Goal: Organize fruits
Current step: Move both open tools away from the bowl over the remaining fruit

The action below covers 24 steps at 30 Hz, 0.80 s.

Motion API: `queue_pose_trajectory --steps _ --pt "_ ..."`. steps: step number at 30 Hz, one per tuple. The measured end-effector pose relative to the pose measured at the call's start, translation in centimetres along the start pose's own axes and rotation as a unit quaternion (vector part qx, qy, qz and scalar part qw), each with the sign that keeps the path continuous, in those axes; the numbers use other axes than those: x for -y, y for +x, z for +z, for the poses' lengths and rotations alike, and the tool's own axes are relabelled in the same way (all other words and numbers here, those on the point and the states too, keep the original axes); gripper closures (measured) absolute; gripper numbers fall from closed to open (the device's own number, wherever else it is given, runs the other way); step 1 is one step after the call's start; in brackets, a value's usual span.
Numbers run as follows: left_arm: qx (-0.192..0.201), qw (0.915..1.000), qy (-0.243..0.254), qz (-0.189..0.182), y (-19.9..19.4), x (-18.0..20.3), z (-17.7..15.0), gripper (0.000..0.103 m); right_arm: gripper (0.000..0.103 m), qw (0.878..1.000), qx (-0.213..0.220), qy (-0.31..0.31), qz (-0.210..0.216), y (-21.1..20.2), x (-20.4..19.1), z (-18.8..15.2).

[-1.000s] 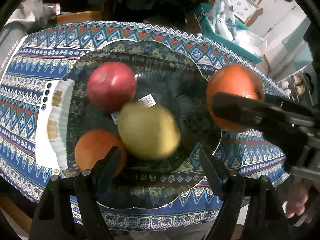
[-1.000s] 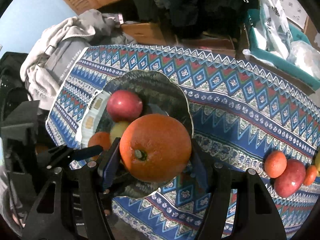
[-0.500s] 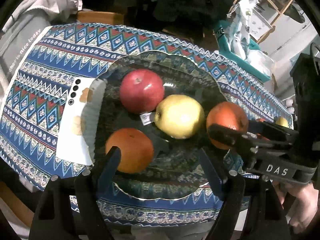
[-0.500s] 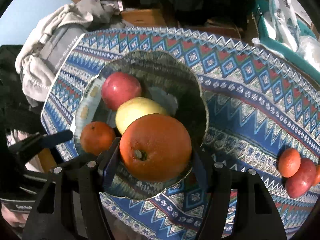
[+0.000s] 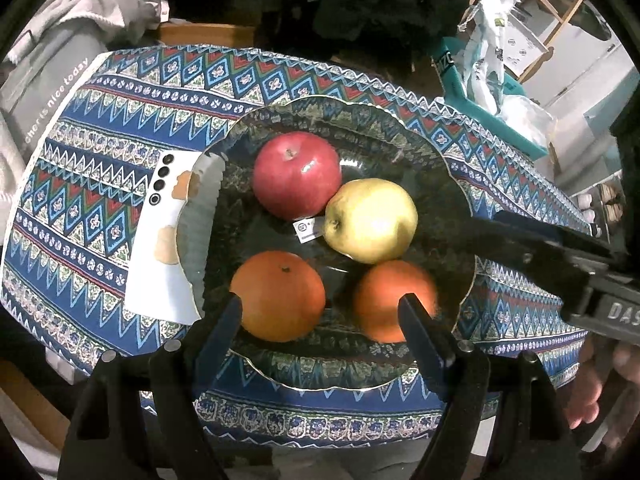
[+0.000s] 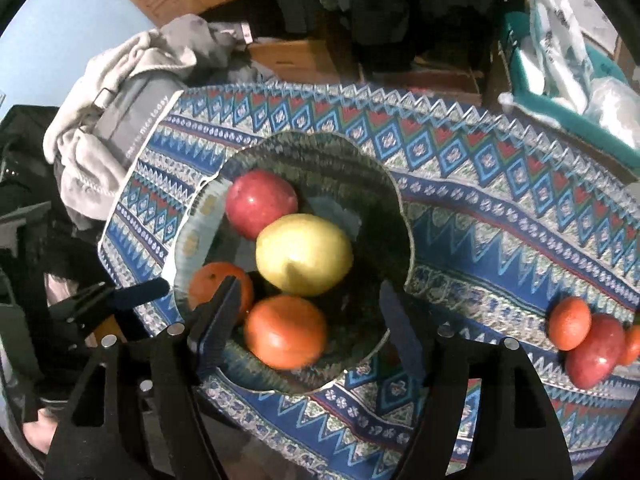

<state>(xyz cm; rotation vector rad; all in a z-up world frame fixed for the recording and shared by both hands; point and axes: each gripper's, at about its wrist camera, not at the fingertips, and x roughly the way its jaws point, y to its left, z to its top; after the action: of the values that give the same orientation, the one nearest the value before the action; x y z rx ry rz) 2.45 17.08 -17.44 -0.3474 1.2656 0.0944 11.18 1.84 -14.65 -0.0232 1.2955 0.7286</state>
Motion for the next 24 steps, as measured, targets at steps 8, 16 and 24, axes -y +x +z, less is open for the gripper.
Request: queue_pose_trajectory --steps 8,16,24 --pt "0.016 0.9996 0.021 -0.007 -1.7 2.2 0.0 0.021 0.026 0.996 0.033 -0.034 -0.07 -4.1 -0.5 -1.0" --pt "0.036 0.997 0.067 -0.009 -4.0 5.7 -0.5 0.021 0.023 0.994 0.051 -0.021 -0.098 -7.8 0.7 -2.2" --pt "0.044 0.9924 0.115 -0.002 -4.7 8.7 -1.2 0.02 0.019 0.99 0.067 -0.015 -0.12 -11.0 2.5 -4.0"
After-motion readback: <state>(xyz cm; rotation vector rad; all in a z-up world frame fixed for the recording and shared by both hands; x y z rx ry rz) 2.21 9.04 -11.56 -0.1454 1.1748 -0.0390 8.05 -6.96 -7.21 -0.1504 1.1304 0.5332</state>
